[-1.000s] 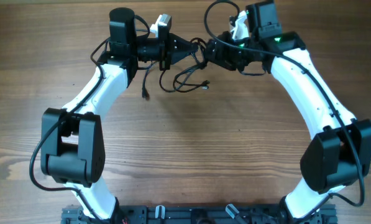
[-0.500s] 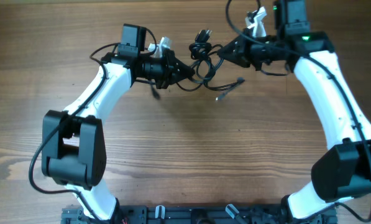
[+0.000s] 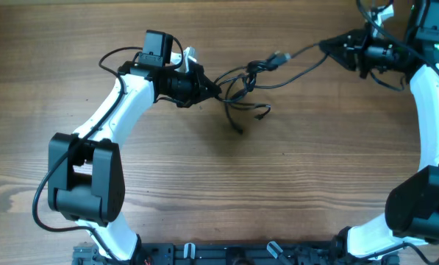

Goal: Untangle cables

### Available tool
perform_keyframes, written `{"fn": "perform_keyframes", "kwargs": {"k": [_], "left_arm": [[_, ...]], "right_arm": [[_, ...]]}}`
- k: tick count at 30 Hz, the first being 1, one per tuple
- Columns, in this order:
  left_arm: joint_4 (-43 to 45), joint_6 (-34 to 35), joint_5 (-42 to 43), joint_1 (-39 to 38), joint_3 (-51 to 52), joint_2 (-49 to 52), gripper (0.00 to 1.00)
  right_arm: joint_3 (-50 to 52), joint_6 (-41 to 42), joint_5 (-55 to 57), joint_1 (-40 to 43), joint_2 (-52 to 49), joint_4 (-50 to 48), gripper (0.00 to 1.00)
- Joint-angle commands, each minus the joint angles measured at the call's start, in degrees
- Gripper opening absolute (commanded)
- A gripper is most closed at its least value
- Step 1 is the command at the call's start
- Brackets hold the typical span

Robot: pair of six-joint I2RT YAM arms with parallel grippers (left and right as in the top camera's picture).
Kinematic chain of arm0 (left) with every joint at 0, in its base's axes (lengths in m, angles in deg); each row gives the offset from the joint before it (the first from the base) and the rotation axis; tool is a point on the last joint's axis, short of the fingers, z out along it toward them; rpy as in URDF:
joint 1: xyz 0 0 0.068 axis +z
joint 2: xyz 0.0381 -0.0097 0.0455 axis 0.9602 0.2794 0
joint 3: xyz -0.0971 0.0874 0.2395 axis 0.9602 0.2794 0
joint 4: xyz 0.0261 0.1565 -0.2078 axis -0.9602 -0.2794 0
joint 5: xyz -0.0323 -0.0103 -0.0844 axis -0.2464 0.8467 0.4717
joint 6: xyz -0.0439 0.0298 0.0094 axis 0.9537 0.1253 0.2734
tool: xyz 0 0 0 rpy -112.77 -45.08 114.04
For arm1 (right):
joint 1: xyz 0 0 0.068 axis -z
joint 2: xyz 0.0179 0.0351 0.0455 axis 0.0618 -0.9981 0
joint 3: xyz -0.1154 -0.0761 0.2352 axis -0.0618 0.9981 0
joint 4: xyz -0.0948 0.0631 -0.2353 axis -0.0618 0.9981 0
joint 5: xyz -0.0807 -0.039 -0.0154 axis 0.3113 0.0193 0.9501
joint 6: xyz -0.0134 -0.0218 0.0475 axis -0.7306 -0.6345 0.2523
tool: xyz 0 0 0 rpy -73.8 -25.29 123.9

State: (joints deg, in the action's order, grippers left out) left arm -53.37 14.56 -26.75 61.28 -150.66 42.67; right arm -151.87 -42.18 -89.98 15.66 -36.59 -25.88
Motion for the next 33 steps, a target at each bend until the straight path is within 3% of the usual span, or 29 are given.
{"fn": "perform_keyframes", "kwargs": {"k": [1, 6, 8, 10, 13, 15, 16, 17, 21, 26, 28, 31, 33], "left_arm": [[-1.38, -0.94, -8.92, 1.9, 1.42, 1.33, 0.04], [-3.08, -2.84, -11.87, 1.9, 1.42, 1.33, 0.04], [-3.21, -2.8, -11.82, 1.81, 1.42, 1.33, 0.04], [-2.84, -2.78, -11.08, 1.68, 1.42, 1.33, 0.04], [0.72, -2.56, -2.84, 1.68, 1.42, 1.33, 0.04], [9.97, -2.08, 11.93, 1.81, 1.42, 1.33, 0.04], [20.59, 1.49, 21.14, 1.79, 1.42, 1.33, 0.04], [32.39, 9.84, 26.23, 1.79, 1.42, 1.33, 0.04], [47.98, 26.67, 27.41, 1.79, 1.42, 1.33, 0.04], [52.17, 39.87, 27.47, 1.79, 1.42, 1.33, 0.04], [52.35, 47.06, 27.85, 1.79, 1.42, 1.33, 0.04], [52.35, 49.55, 29.0, 1.79, 1.42, 1.33, 0.04], [52.35, 49.55, 30.23, 1.79, 1.42, 1.33, 0.04]], "right_arm": [[-1.57, 3.56, 33.29, 4.7, 3.45, 0.28, 0.04], [-1.57, 5.42, 45.33, 11.82, 3.45, 3.23, 0.04], [-1.57, -3.39, 32.5, 11.87, 3.45, 3.52, 0.05], [-1.57, -11.37, 20.83, 9.38, 3.45, 5.09, 0.13], [-1.55, -17.57, 15.28, 1.99, 3.45, 7.82, 0.34], [-1.55, -18.25, 13.6, -4.33, 3.43, 8.74, 0.4], [-1.55, -20.79, 11.06, -7.8, 3.43, 8.02, 0.41], [-1.55, -24.2, 8.41, -10.69, 3.45, 6.93, 0.42], [-1.55, -29.75, 4.52, -15.87, 3.45, 5.09, 0.43], [-1.44, -31.78, 9.86, -20.61, 3.37, 1.05, 0.43], [-1.4, -40.85, 12.0, -23.58, 2.84, 2.36, 0.43], [-1.4, -41.62, 22.16, -26.45, 0.44, 2.36, 0.43], [-1.4, -44.33, 22.36, -28.46, -1.7, 2.34, 0.43]]}}
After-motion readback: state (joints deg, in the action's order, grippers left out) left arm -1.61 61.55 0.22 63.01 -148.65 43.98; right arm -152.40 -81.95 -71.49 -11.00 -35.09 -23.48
